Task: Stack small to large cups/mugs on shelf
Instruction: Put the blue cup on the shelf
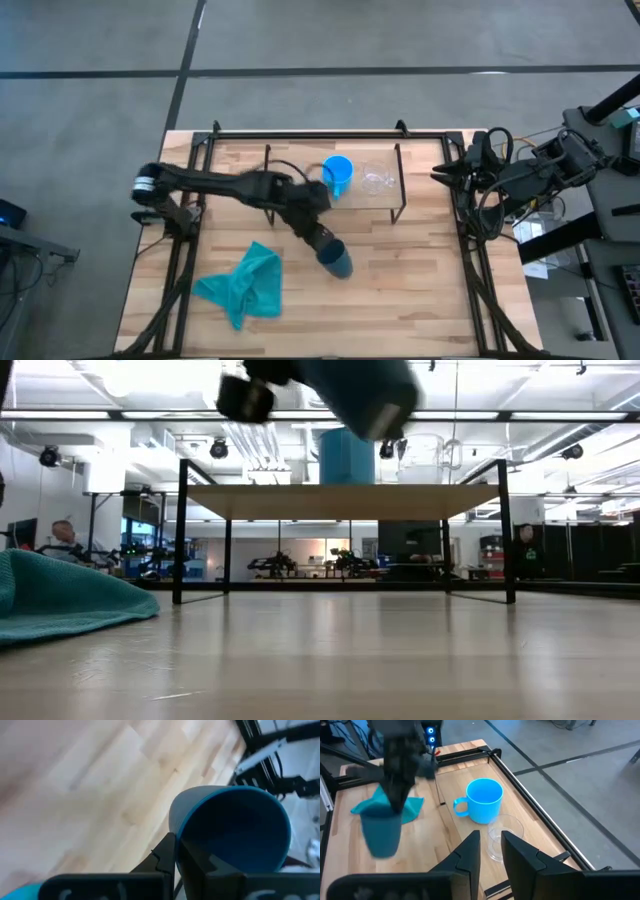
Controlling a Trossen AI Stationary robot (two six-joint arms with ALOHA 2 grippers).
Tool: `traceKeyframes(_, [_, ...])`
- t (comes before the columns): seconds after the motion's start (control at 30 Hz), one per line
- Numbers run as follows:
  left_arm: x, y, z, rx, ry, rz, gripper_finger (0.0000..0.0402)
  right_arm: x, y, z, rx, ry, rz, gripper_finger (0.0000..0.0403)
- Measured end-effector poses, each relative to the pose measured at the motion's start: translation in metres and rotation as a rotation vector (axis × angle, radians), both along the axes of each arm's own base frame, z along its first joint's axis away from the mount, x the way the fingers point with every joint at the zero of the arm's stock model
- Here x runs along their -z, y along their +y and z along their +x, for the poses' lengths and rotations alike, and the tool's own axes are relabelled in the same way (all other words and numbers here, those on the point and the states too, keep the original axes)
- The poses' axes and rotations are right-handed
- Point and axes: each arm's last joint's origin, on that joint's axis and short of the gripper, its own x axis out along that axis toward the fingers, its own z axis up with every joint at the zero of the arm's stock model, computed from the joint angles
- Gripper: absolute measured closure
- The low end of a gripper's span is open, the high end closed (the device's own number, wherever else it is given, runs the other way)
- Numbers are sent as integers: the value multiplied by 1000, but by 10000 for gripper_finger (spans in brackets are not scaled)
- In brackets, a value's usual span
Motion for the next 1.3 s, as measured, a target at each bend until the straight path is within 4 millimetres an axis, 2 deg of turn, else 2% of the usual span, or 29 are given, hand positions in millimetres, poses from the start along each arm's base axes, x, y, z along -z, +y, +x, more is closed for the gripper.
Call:
traceKeyframes(0.2, [-37, 18, -59, -159, 76, 167, 401, 1, 1, 2, 1, 4, -2, 334])
traceKeyframes(0.37, [-50, 37, -92, -275, 141, 269, 401, 1, 2, 5, 1, 10, -5, 332])
traceKeyframes(0.53, [-56, 58, -98, -280, 145, 342, 401, 1, 5, 10, 2, -1, 2, 327])
traceKeyframes(0.7, [-74, 81, -100, -274, 100, 433, 401, 1, 9, 17, 2, -15, 10, 326])
traceKeyframes(0.87, [-86, 102, -113, -292, 164, 479, 402, 3, 12, 24, 4, -5, 7, 330])
traceKeyframes(0.93, [-84, 108, -119, -274, 255, 478, 402, 3, 14, 27, 4, -8, 8, 329])
traceKeyframes(1.07, [-78, 116, -117, -225, 314, 481, 402, 4, 16, 32, 3, -1, 2, 324])
traceKeyframes(1.3, [-67, 130, -95, -120, 322, 481, 402, 5, 18, 34, 2, -4, 3, 328])
